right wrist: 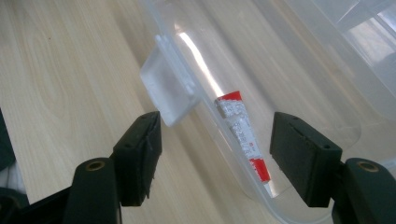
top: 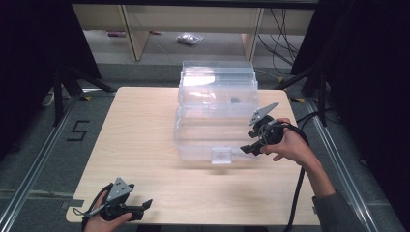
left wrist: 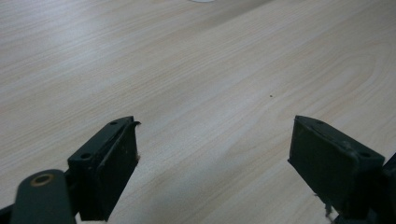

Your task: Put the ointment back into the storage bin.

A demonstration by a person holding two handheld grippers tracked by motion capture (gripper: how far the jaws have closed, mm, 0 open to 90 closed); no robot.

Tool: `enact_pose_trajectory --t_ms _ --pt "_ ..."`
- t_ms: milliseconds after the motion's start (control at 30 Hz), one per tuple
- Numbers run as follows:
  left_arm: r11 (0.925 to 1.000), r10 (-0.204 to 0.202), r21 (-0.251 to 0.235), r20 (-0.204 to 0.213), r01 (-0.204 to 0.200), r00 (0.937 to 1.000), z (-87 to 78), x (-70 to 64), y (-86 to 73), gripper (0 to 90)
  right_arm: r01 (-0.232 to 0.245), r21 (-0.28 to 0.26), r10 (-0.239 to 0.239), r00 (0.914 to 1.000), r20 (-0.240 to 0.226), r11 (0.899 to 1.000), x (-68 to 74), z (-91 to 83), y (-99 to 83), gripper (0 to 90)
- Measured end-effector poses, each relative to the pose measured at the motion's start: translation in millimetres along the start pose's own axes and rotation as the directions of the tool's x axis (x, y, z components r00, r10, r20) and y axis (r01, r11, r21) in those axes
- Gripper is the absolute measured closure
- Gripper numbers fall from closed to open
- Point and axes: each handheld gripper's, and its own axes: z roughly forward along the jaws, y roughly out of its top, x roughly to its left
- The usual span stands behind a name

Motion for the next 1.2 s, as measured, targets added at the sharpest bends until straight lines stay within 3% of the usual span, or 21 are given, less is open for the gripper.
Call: enact_pose_trajectory --t_ms 100,167,300,367,400,433,467,533,567,667,700,733,767,833,900,933,1033,1067,1200 --pt "1.0000 0.001 0.000 0.001 -0.001 1.0000 0.0 0.0 0.0 15.0 -0.021 0.002 0.021 0.9997 -0.015 1.000 3.1 0.6 -2.2 34.7" --pt "1.0000 0.000 0.001 -0.001 0.000 1.0000 -0.3 -0.1 0.1 15.0 0.021 -0.028 -0.022 0.9997 -0.011 0.999 2.8 3.4 -5.0 34.0" --pt "1.0000 0.000 -0.001 0.001 0.000 1.0000 0.1 -0.2 0.0 15.0 -0.018 -0.058 0.016 0.9995 -0.026 0.998 9.8 3.7 -10.3 33.8" --pt "1.0000 0.000 0.000 0.000 0.000 1.0000 0.1 -0.2 0.1 15.0 -0.003 -0.066 0.001 0.9996 -0.027 0.998 9.6 4.7 -11.2 33.4" --pt "1.0000 0.002 0.003 0.000 -0.002 1.0000 -0.2 0.0 0.1 15.0 -0.025 -0.064 0.024 0.9994 -0.026 0.998 12.4 5.1 -13.1 33.1" --pt "1.0000 0.001 -0.005 0.004 -0.001 1.0000 0.4 0.3 -0.2 15.0 -0.009 -0.084 0.006 0.9995 -0.030 0.996 13.0 7.0 -15.0 33.2" --pt "0.9999 0.012 0.002 0.012 -0.012 0.9999 -0.5 0.6 -0.2 15.0 -0.033 -0.070 0.030 0.9984 -0.047 0.997 16.9 9.1 -18.2 33.2" --pt "1.0000 0.000 0.004 0.007 0.000 1.0000 -0.8 -0.5 0.1 15.0 -0.023 -0.078 0.020 0.9990 -0.040 0.997 17.1 11.0 -19.2 33.2" --pt "0.9999 0.014 0.008 0.008 -0.014 0.9999 -0.9 0.6 0.3 15.0 -0.048 -0.074 0.046 0.9983 -0.037 0.996 21.7 13.9 -21.6 33.1" --pt "0.9999 0.014 0.008 0.008 -0.014 0.9999 -0.9 0.5 0.3 15.0 -0.017 -0.096 0.013 0.9991 -0.041 0.995 21.2 15.4 -22.6 33.1" --pt "0.9999 0.010 0.009 0.007 -0.010 0.9999 -1.1 0.3 0.2 15.0 -0.039 -0.085 0.036 0.9983 -0.045 0.996 23.4 14.2 -23.6 33.0" --pt "1.0000 0.002 0.006 0.008 -0.002 1.0000 -0.6 0.0 0.1 15.0 -0.023 -0.108 0.019 0.9992 -0.034 0.994 23.8 15.5 -25.4 32.9" --pt "1.0000 -0.002 0.003 -0.004 0.002 1.0000 0.0 -0.4 0.3 15.0 -0.042 -0.098 0.039 0.9986 -0.036 0.994 24.9 15.1 -26.1 32.8" --pt "1.0000 0.000 0.002 -0.002 0.000 1.0000 0.0 -0.3 0.3 15.0 -0.024 -0.097 0.020 0.9989 -0.043 0.995 24.5 14.8 -26.3 32.5" --pt "1.0000 0.001 0.000 0.000 -0.001 1.0000 -0.3 -0.1 0.2 15.0 -0.050 -0.091 0.047 0.9980 -0.042 0.995 26.4 14.1 -27.6 32.5" --pt "1.0000 0.002 -0.004 -0.002 -0.002 1.0000 -0.1 -0.3 0.1 15.0 -0.026 -0.109 0.022 0.9989 -0.041 0.994 25.5 15.0 -28.0 31.9" --pt "1.0000 0.003 0.000 -0.005 -0.003 1.0000 -1.1 -1.2 0.3 15.0 -0.040 -0.123 0.034 0.9984 -0.045 0.992 26.9 13.8 -28.1 31.5" --pt "0.9997 0.023 0.014 0.002 -0.023 0.9997 -2.2 0.0 0.4 15.0 -0.043 -0.140 0.038 0.9985 -0.040 0.989 27.3 14.7 -28.3 31.4" --pt "1.0000 0.002 -0.007 -0.007 -0.002 1.0000 -0.6 -0.7 0.1 15.0 -0.042 -0.146 0.036 0.9983 -0.045 0.988 28.5 15.4 -28.7 30.3"
